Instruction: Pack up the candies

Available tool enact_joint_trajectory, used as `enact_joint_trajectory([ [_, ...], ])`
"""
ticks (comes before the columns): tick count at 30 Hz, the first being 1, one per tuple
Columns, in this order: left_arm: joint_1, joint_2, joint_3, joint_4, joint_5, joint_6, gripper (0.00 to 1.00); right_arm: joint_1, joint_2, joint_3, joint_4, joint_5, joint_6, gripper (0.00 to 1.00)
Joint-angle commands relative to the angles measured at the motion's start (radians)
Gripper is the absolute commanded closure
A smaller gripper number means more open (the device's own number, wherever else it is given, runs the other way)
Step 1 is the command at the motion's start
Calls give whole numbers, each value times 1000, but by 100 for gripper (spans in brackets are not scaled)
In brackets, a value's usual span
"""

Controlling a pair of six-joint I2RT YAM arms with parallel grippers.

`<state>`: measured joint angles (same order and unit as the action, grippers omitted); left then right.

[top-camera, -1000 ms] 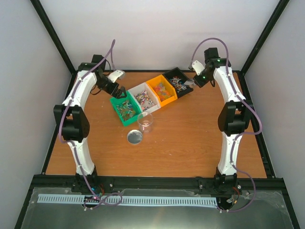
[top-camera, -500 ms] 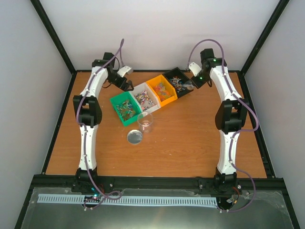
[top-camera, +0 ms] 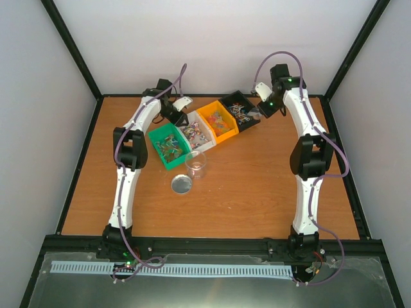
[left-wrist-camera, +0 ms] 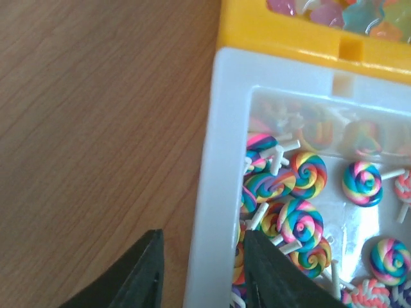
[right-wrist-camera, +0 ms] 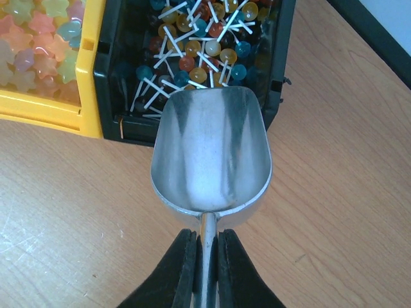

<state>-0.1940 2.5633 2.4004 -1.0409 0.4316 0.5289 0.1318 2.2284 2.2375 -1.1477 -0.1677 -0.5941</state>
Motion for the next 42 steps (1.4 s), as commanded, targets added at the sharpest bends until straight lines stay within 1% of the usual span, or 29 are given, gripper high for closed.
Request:
enact_joint_trajectory([
  [1,10,-6,41,-5,-20,66,71,12,3,38,-34,8,5,97],
  [3,10,-28,8,-14,-27,94,82,19,-2,38,-40,14,0,97],
  [6,10,-91,-94,-4,-26,144,89,37,-8,36,-51,28,-16,97],
  [9,10,-158,-199,29,-41,174,92,54,-13,35,-63,46,-24,97],
  [12,11,-199,-257,36,-56,207,94,65,-18,27,-74,60,-29,97],
  [16,19,-238,-325,50,-66,256,97,79,-27,7,-75,62,-38,97],
  [21,30,-260,-352,28,-64,306,98,104,-26,-11,-79,78,-51,97],
  [25,30,-311,-439,66,-69,345,99,155,-21,-13,-84,135,-61,97],
  [29,30,-328,-468,81,-66,330,99,181,-20,-17,-96,197,-34,97],
  [33,28,-342,-489,96,-68,309,99,204,-12,-7,-131,222,4,97],
  [38,25,-357,-507,111,-78,298,99,219,12,-2,-156,231,39,97],
  [42,23,-357,-508,111,-77,296,99,219,71,35,-169,215,52,97],
])
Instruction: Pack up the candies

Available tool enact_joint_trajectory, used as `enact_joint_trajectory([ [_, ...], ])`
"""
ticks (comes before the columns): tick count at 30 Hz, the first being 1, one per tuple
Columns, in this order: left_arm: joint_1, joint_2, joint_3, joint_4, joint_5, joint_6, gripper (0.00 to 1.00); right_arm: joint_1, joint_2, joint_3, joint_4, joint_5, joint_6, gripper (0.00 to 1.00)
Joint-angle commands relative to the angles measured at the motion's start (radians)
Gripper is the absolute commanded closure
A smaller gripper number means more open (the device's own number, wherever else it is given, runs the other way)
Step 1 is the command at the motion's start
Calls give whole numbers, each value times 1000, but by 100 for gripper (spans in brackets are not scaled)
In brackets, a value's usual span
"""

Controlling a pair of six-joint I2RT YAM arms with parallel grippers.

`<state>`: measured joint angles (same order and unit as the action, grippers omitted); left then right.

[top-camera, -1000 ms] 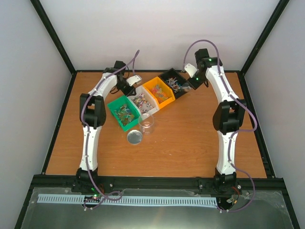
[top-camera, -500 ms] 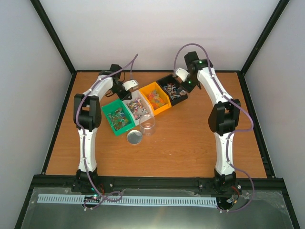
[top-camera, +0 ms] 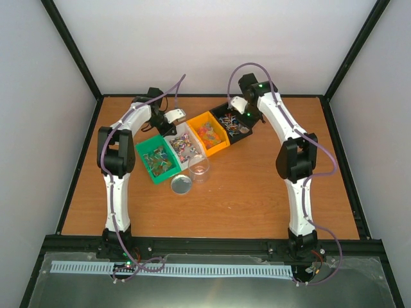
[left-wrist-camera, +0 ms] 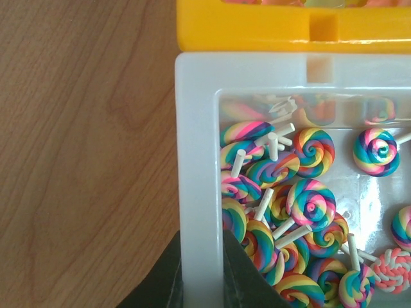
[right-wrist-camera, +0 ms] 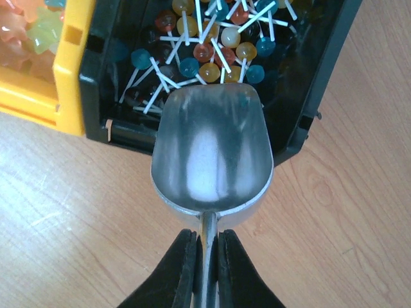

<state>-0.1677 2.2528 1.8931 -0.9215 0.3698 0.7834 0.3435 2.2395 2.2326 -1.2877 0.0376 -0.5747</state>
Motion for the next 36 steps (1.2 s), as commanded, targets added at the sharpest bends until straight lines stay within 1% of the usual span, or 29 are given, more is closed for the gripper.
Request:
enact_joint_trajectory([
  [1,-4,-47,-1,-7,-14,41,99,8,70,42,-25,1,35,97],
  [9,-7,-51,-4,-11,-22,50,99,5,127,38,28,-79,47,97],
  [12,-7,-53,-7,-11,-25,58,99,1,120,-2,86,-129,58,97],
  [16,-7,-48,-4,-13,-29,62,99,-5,89,-119,214,-192,77,97],
  [22,-7,-39,-3,-36,-20,72,99,-29,17,-312,472,-298,123,97],
  [26,-7,-35,-11,-45,-28,99,99,-35,-50,-469,629,-350,107,97],
  [28,-8,-30,-5,-48,-27,109,99,-35,-61,-504,674,-372,86,97],
  [34,-8,-5,38,-67,-13,120,99,-37,-23,-524,763,-386,94,97],
  [36,-7,-2,43,-71,-11,125,99,-41,-28,-558,820,-400,97,97],
])
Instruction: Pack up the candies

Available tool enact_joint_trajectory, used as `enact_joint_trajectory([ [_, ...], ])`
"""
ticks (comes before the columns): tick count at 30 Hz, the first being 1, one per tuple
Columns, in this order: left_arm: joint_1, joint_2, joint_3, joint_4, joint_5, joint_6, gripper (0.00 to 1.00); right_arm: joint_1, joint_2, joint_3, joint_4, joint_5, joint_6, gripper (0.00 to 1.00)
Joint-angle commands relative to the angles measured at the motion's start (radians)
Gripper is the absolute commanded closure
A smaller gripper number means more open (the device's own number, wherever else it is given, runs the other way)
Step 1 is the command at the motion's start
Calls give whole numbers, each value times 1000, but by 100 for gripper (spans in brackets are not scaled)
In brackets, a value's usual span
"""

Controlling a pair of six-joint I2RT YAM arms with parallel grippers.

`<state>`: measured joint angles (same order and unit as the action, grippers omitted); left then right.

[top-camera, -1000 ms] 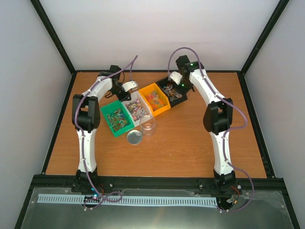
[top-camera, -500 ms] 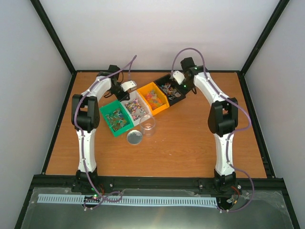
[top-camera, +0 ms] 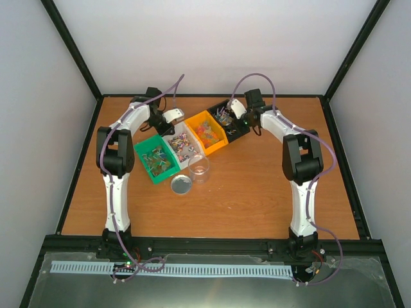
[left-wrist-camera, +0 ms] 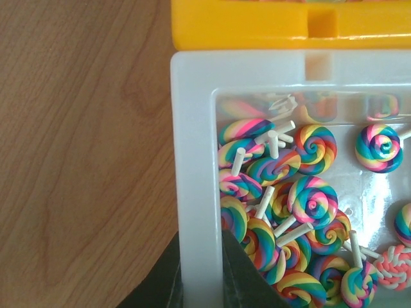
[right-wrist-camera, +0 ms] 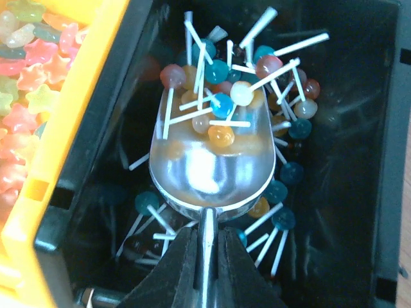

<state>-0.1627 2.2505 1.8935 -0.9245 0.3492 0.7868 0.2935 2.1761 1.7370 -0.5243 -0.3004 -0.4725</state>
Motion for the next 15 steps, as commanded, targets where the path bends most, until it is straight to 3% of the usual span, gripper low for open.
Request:
enact_joint_trajectory([
  [1,-12,1,42,-69,11,125,99,8,29,-88,91,-62,-3,97],
  [5,-9,8,56,-83,6,118,98,-6,23,-90,101,-85,15,97],
  [15,25,27,100,-124,27,101,90,-88,-141,-317,359,-255,68,97],
])
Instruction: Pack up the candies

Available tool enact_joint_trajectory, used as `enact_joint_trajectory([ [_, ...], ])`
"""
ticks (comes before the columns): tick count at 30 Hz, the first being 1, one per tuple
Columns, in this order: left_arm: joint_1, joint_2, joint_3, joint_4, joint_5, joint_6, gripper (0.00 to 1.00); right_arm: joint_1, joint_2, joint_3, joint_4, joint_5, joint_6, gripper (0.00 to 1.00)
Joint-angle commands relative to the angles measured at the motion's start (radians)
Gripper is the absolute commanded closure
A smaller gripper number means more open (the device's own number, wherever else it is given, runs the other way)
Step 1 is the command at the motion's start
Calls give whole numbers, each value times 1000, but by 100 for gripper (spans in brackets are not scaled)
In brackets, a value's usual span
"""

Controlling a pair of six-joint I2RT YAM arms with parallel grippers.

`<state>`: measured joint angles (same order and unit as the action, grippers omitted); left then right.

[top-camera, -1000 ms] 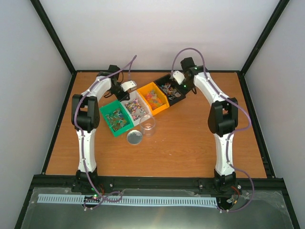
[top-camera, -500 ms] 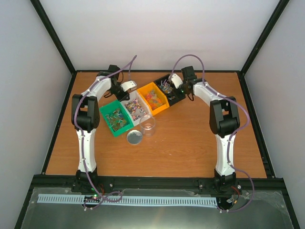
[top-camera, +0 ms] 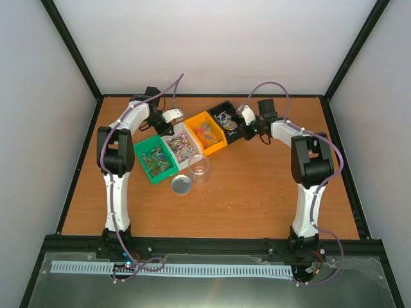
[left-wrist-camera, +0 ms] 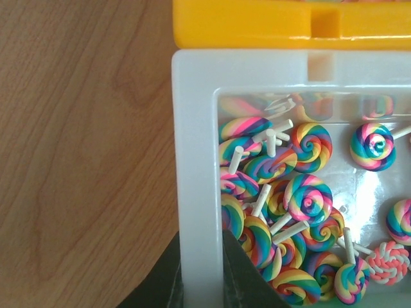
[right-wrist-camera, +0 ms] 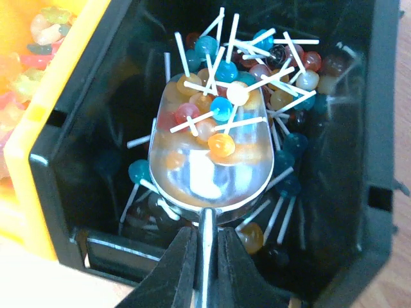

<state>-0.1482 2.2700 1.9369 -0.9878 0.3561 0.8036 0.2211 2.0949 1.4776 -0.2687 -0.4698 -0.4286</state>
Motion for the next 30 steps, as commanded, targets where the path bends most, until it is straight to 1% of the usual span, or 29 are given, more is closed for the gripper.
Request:
enact_joint_trajectory([
  [1,11,10,56,-63,18,86,89,-14,-65,-66,117,-87,22,97],
  [5,13,13,52,-68,23,92,88,-23,-54,-51,118,-97,37,97],
  [15,16,14,60,-80,18,86,82,-62,-98,-122,200,-154,73,97],
  [20,20,17,70,-84,-7,65,75,-79,-119,-145,204,-161,77,97],
  [22,24,12,74,-87,-13,59,69,-87,-133,-163,200,-165,70,97],
  [23,27,10,77,-87,-14,55,63,-90,-140,-171,195,-167,61,97],
  [27,34,2,87,-100,-3,49,50,-99,-170,-200,187,-174,25,97],
  [30,37,1,98,-115,6,45,35,-104,-186,-223,192,-179,7,97],
])
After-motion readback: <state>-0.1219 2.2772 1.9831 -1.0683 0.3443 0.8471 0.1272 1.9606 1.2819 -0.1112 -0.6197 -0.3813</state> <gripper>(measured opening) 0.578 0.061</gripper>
